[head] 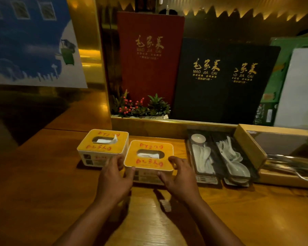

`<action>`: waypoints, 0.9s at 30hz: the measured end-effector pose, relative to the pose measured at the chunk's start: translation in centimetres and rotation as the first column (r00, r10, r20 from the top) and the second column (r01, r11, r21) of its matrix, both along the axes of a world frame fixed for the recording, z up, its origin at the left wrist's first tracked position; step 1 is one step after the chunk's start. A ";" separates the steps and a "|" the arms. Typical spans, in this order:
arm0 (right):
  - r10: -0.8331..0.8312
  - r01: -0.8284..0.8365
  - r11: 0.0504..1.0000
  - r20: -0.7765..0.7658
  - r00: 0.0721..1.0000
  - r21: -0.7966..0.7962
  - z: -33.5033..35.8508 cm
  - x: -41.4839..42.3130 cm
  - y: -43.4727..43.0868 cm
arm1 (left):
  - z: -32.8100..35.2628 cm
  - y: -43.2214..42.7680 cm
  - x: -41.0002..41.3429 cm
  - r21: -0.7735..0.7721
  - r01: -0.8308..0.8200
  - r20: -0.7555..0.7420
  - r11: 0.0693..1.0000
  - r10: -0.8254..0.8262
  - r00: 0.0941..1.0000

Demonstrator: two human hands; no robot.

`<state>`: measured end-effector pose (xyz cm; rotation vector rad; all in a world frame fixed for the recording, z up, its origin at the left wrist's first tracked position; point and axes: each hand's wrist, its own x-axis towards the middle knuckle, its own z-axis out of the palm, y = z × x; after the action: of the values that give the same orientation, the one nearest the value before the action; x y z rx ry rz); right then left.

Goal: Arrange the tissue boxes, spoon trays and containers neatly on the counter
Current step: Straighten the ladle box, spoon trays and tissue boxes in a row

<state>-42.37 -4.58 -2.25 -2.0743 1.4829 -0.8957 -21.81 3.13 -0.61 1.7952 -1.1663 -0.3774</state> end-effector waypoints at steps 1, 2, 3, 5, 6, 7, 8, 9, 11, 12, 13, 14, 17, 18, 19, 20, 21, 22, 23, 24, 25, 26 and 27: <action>-0.027 0.027 1.000 0.011 1.000 0.002 -0.1 0.3 0.1 | -0.4 -0.2 0.8 0.038 0.032 -0.067 0.999 -0.029 0.997; -0.049 0.049 0.999 0.009 0.999 0.002 0.0 0.5 0.2 | -0.7 -0.4 1.3 0.065 0.074 -0.145 0.995 -0.064 0.987; -0.069 0.069 0.998 -0.001 0.998 0.001 0.1 0.6 0.2 | -0.8 -0.7 1.5 0.085 0.109 -0.213 0.990 -0.089 0.973; -0.102 0.103 0.995 -0.039 0.994 0.009 0.6 0.7 0.3 | -0.7 -1.3 1.4 0.101 0.140 -0.246 0.985 -0.112 0.963; -0.115 0.117 0.993 -0.066 0.991 0.017 0.9 0.7 0.2 | -0.8 -1.7 1.2 0.100 0.142 -0.233 0.985 -0.115 0.966; -0.126 0.129 0.991 -0.091 0.988 0.025 1.3 0.6 0.1 | -0.7 -2.0 1.0 0.096 0.144 -0.227 0.985 -0.119 0.967; -0.136 0.140 0.989 -0.109 0.985 0.037 1.6 0.5 -0.2 | -0.6 -2.5 0.8 0.090 0.148 -0.233 0.985 -0.123 0.965; -0.143 0.149 0.988 -0.122 0.982 0.044 1.9 0.4 -0.5 | -0.6 -3.0 0.6 0.091 0.156 -0.240 0.984 -0.130 0.962; -0.146 0.154 0.987 -0.145 0.979 0.043 2.4 -0.2 -1.8 | -0.6 -4.2 0.1 0.087 0.172 -0.249 0.981 -0.145 0.958; -0.145 0.154 0.987 -0.159 0.977 0.044 2.5 -0.5 -2.6 | -0.7 -4.9 -0.2 0.080 0.176 -0.254 0.981 -0.151 0.955; -0.144 0.155 0.987 -0.181 0.973 0.046 2.6 -0.7 -3.4 | -0.6 -5.6 -0.6 0.072 0.178 -0.259 0.981 -0.154 0.953; -0.146 0.159 0.986 -0.209 0.967 0.047 2.7 -1.0 -4.3 | -0.5 -6.3 -1.0 0.068 0.176 -0.259 0.982 -0.153 0.954; -0.171 0.187 0.981 -0.241 0.955 0.047 2.7 -1.8 -6.6 | -0.4 -8.5 -2.0 0.083 0.192 -0.245 0.978 -0.167 0.955; -0.180 0.196 0.979 -0.225 0.958 0.053 2.8 -2.0 -7.3 | -0.3 -9.3 -2.2 0.094 0.203 -0.246 0.975 -0.175 0.954; -0.185 0.201 0.978 -0.212 0.960 0.055 2.8 -2.3 -8.0 | -0.2 -10.0 -2.4 0.104 0.214 -0.243 0.971 -0.183 0.952; -0.185 0.201 0.978 -0.209 0.960 0.054 2.9 -2.5 -8.6 | -0.2 -10.7 -2.5 0.116 0.219 -0.241 0.969 -0.187 0.952; -0.182 0.197 0.979 -0.216 0.959 0.054 3.0 -2.7 -9.2 | -0.2 -11.3 -2.6 0.129 0.221 -0.240 0.967 -0.186 0.953; -0.175 0.191 0.980 -0.222 0.959 0.053 3.1 -2.8 -9.7 | -0.2 -11.8 -2.8 0.136 0.224 -0.238 0.965 -0.188 0.953; -0.168 0.185 0.981 -0.226 0.959 0.055 3.1 -3.0 -10.3 | -0.2 -12.3 -2.9 0.142 0.229 -0.233 0.963 -0.192 0.953; -0.161 0.179 0.982 -0.225 0.961 0.065 3.0 -3.1 -10.8 | -0.2 -12.8 -3.0 0.149 0.234 -0.224 0.961 -0.198 0.954; -0.158 0.178 0.981 -0.223 0.962 0.076 2.9 -3.2 -11.3 | -0.2 -13.2 -3.0 0.155 0.240 -0.216 0.958 -0.204 0.955; -0.159 0.181 0.980 -0.220 0.962 0.084 2.6 -3.3 -11.7 | -0.3 -13.7 -3.0 0.157 0.244 -0.211 0.957 -0.209 0.955; -0.162 0.185 0.979 -0.217 0.963 0.091 2.3 -3.4 -12.1 | -0.4 -14.1 -3.0 0.161 0.247 -0.209 0.956 -0.211 0.955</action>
<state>-45.77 -16.71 0.10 -2.0315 1.8051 -0.6552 -24.79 -10.94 -1.00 1.7386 -1.2394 -0.8009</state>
